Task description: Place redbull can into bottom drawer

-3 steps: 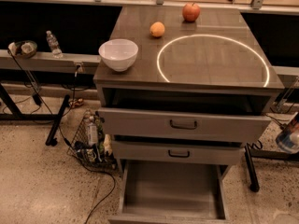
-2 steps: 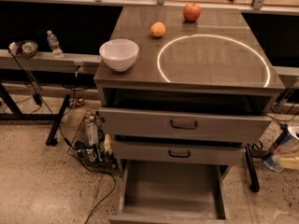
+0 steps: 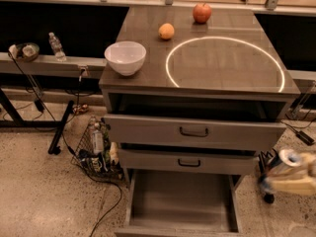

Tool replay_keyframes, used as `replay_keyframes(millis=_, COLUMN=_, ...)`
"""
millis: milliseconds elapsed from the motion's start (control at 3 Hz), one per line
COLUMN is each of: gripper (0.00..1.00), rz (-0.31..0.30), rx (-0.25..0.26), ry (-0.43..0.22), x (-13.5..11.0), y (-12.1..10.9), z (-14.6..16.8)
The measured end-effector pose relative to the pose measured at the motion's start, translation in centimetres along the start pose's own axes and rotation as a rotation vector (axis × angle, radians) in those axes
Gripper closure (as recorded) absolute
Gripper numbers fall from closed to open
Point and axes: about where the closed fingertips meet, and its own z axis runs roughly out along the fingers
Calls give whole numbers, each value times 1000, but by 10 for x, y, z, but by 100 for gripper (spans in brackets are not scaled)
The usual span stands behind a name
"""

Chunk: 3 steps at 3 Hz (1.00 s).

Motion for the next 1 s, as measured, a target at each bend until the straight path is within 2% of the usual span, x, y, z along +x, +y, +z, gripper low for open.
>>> replay_keyframes(millis=333, gripper=100, rz=6, rx=-17, ry=0, x=42, y=6, z=60)
replay_keyframes(millis=667, gripper=100, rz=6, rx=-33, ry=-54, x=95, y=0, z=141)
replay_keyframes(millis=1000, gripper=100, rz=33, rx=-46, ry=-119, x=130, y=-1, z=203)
